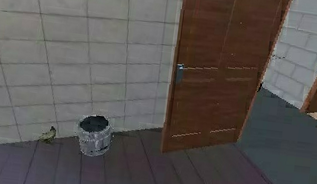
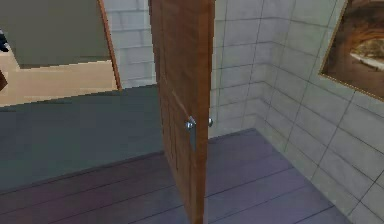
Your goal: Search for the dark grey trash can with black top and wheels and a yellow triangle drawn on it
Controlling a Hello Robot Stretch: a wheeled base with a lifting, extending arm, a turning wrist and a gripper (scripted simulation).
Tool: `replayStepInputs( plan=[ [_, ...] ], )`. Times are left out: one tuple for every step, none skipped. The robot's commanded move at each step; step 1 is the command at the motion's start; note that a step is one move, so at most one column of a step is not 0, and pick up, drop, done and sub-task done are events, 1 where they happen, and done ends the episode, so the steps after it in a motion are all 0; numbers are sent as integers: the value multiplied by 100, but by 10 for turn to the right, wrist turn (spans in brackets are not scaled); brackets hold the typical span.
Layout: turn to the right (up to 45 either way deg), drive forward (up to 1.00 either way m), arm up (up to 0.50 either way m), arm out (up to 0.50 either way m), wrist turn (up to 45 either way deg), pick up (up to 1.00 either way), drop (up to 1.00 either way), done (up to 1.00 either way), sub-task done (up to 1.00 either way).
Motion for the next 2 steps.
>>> replayStepInputs(
  plan=[
    [210, 0, 0, 0, 0, 0, 0, 0, 0],
    [0, 40, 0, 0, 0, 0, 0, 0, 0]
  ],
)
